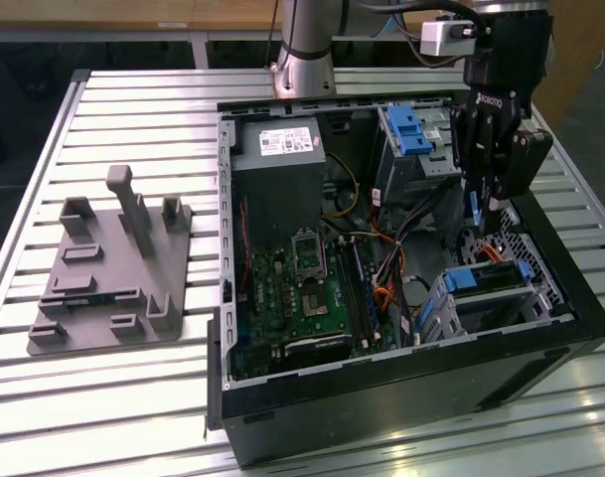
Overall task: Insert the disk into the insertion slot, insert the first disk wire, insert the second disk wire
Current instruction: 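Insert the second disk wire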
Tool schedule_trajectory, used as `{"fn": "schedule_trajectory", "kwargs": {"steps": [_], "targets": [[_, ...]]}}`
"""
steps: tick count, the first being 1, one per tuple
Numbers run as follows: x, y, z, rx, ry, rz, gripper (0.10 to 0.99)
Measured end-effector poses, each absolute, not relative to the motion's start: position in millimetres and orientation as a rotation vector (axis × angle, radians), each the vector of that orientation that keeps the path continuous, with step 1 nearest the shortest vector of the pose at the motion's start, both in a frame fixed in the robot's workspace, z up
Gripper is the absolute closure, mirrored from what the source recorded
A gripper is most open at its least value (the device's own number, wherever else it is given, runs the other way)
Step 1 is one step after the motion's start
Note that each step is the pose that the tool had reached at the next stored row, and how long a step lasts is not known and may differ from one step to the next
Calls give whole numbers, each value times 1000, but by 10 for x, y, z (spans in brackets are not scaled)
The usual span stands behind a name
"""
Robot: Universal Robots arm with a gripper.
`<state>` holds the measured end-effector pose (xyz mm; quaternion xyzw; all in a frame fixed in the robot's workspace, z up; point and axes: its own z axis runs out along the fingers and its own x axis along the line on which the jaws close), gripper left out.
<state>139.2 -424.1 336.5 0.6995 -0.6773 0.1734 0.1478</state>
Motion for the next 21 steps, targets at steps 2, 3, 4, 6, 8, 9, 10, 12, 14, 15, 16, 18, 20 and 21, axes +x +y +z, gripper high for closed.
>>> {"fn": "schedule_trajectory", "kwargs": {"steps": [2, 3, 4, 6, 8, 9, 10, 12, 14, 15, 16, 18, 20, 21], "targets": [[1391, -4241, 3364, 2013, -1947, 499, 651], [1391, -4241, 3364, 2013, -1947, 499, 651], [1391, -4240, 3364, 2012, -1947, 500, 651], [1391, -4230, 3364, 2012, -1947, 500, 651], [1391, -4221, 3364, 2012, -1947, 500, 651], [1392, -4220, 3364, 2012, -1947, 500, 651], [1394, -4220, 3364, 2010, -1948, 500, 651], [1394, -4220, 3364, 2005, -1949, 502, 651], [1395, -4219, 3363, 1998, -1949, 506, 651], [1394, -4220, 3363, 1993, -1947, 511, 651], [1394, -4220, 3362, 1988, -1945, 516, 651], [1395, -4220, 3362, 1980, -1938, 527, 651], [1395, -4219, 3356, 1975, -1936, 535, 651], [1395, -4219, 3349, 1975, -1937, 537, 651]]}}
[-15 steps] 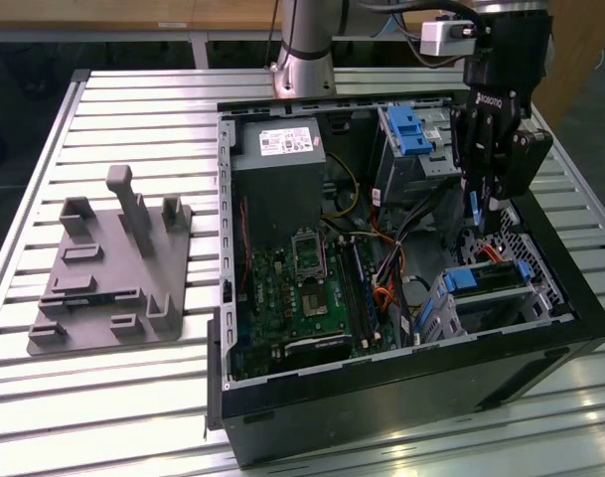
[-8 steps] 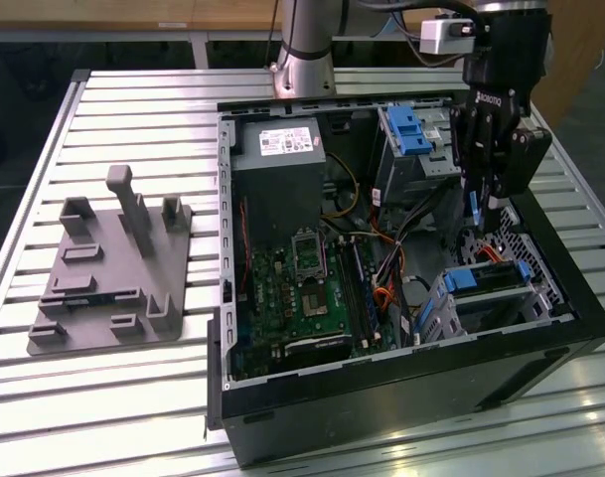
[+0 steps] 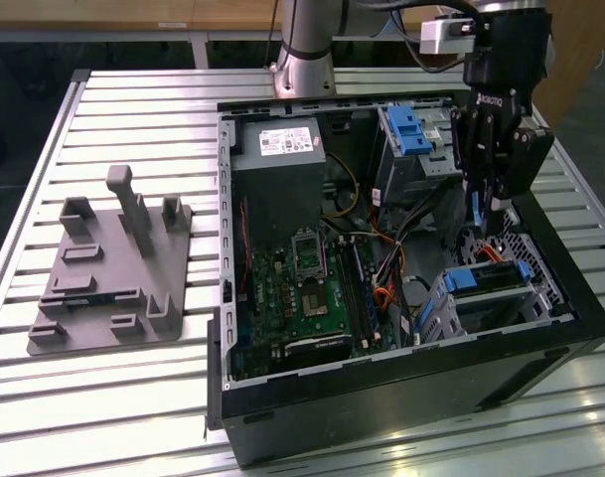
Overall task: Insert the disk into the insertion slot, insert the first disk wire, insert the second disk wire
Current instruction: 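Insert the second disk wire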
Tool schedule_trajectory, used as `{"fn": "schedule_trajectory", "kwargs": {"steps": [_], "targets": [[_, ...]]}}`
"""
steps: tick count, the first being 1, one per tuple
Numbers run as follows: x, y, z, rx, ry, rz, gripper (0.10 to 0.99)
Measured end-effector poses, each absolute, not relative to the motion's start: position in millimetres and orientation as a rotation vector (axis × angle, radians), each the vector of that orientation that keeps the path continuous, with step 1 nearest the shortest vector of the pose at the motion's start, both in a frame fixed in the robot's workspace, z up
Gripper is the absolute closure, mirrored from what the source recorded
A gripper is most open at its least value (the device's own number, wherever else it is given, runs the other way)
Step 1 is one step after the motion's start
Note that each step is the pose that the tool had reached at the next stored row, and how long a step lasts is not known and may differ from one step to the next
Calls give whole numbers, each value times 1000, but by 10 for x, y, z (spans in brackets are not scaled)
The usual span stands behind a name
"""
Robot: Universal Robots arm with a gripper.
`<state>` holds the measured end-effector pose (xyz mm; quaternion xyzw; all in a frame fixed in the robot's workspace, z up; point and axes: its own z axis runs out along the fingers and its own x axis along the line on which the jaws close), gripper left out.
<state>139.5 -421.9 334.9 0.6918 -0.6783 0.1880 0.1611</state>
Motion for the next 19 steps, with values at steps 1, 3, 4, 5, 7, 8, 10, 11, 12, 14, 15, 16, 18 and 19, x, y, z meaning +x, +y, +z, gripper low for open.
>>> {"fn": "schedule_trajectory", "kwargs": {"steps": [1, 3, 4, 5, 7, 8, 10, 11, 12, 14, 15, 16, 18, 19], "targets": [[1395, -4219, 3341, 1975, -1938, 538, 651], [1395, -4219, 3329, 1975, -1940, 541, 651], [1395, -4219, 3326, 1974, -1940, 542, 651], [1395, -4219, 3326, 1973, -1940, 544, 651], [1395, -4220, 3326, 1971, -1938, 547, 651], [1395, -4220, 3326, 1969, -1937, 548, 651], [1395, -4220, 3326, 1968, -1936, 550, 651], [1394, -4220, 3326, 1968, -1936, 550, 651], [1391, -4220, 3325, 1967, -1935, 551, 651], [1382, -4220, 3324, 1967, -1935, 552, 651], [1376, -4220, 3324, 1966, -1934, 553, 651], [1373, -4220, 3324, 1966, -1934, 553, 651], [1373, -4220, 3324, 1966, -1933, 553, 663], [1373, -4220, 3324, 1966, -1933, 553, 663]]}}
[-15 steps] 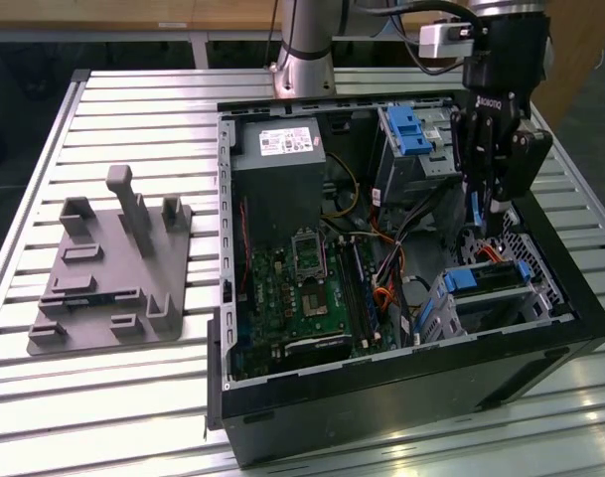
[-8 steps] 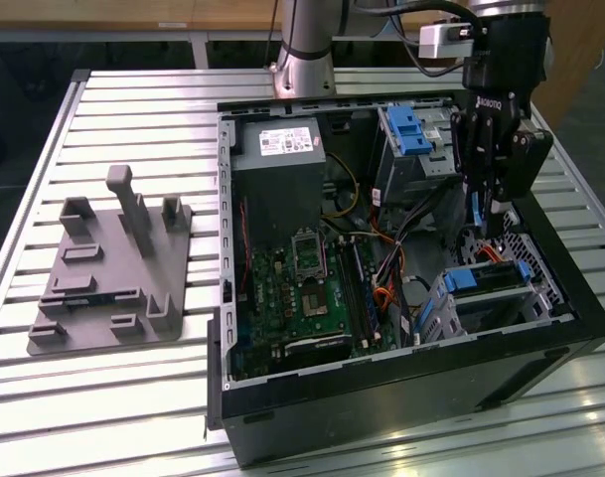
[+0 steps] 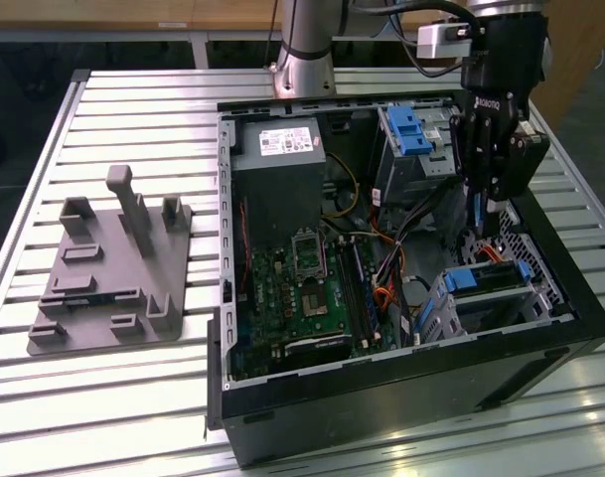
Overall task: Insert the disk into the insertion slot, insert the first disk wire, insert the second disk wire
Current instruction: 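Insert the second disk wire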
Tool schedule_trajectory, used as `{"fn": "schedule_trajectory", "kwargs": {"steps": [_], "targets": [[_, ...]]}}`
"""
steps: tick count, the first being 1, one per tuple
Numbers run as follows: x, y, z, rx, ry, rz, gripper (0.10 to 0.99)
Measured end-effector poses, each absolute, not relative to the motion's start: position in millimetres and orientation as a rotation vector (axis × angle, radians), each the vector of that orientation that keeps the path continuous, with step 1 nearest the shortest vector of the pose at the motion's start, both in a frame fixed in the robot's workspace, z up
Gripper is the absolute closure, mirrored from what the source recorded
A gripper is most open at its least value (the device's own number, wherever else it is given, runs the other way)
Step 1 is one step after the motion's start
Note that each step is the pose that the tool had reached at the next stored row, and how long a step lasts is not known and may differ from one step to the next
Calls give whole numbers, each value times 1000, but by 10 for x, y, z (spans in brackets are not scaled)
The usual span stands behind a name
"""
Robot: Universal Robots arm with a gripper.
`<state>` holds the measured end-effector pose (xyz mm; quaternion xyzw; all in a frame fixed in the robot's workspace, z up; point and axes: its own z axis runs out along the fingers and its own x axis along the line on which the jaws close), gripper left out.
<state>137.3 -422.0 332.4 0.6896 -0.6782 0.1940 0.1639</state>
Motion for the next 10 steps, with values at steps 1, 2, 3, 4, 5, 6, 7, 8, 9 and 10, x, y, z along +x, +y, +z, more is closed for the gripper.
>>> {"fn": "schedule_trajectory", "kwargs": {"steps": [1, 2, 3, 4, 5, 6, 7, 8, 9, 10], "targets": [[1373, -4220, 3324, 1966, -1933, 553, 737], [1373, -4220, 3324, 1966, -1933, 553, 737], [1373, -4220, 3324, 1966, -1933, 553, 737], [1373, -4220, 3324, 1966, -1933, 553, 737], [1373, -4219, 3324, 1966, -1933, 553, 737], [1373, -4219, 3323, 1966, -1933, 553, 737], [1373, -4219, 3322, 1966, -1933, 553, 737], [1373, -4220, 3320, 1966, -1933, 553, 737], [1373, -4220, 3318, 1966, -1933, 553, 737], [1373, -4220, 3315, 1966, -1933, 553, 737]]}}
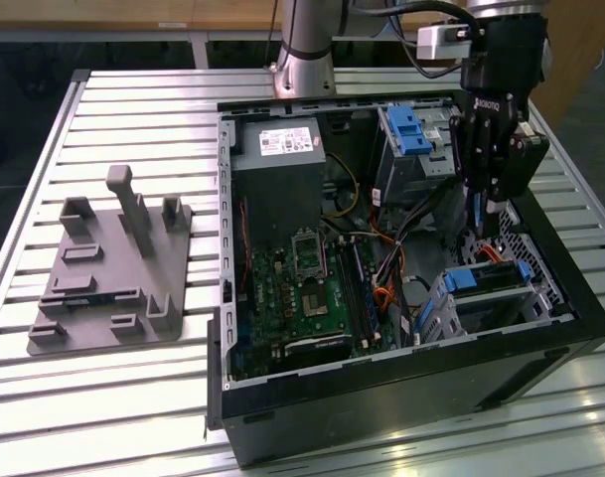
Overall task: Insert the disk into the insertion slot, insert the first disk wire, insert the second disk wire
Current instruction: 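Insert the second disk wire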
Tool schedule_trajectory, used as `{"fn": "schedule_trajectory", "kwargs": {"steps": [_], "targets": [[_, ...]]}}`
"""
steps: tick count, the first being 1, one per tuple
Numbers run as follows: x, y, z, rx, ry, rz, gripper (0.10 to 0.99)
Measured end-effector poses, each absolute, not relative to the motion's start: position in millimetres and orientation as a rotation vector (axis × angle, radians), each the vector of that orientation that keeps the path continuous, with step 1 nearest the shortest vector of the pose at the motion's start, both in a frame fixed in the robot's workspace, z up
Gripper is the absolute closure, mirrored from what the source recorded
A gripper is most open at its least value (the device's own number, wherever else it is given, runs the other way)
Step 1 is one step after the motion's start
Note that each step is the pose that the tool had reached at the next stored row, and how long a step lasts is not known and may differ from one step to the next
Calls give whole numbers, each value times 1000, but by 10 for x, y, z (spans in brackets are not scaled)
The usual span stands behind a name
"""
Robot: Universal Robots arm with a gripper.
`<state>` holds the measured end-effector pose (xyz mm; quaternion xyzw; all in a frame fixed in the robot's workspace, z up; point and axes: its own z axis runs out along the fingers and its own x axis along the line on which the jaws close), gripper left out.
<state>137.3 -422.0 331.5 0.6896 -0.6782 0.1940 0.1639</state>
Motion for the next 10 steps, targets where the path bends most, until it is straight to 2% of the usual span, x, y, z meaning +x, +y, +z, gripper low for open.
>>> {"fn": "schedule_trajectory", "kwargs": {"steps": [10], "targets": [[1394, -4222, 3308, 1966, -1934, 553, 737]]}}
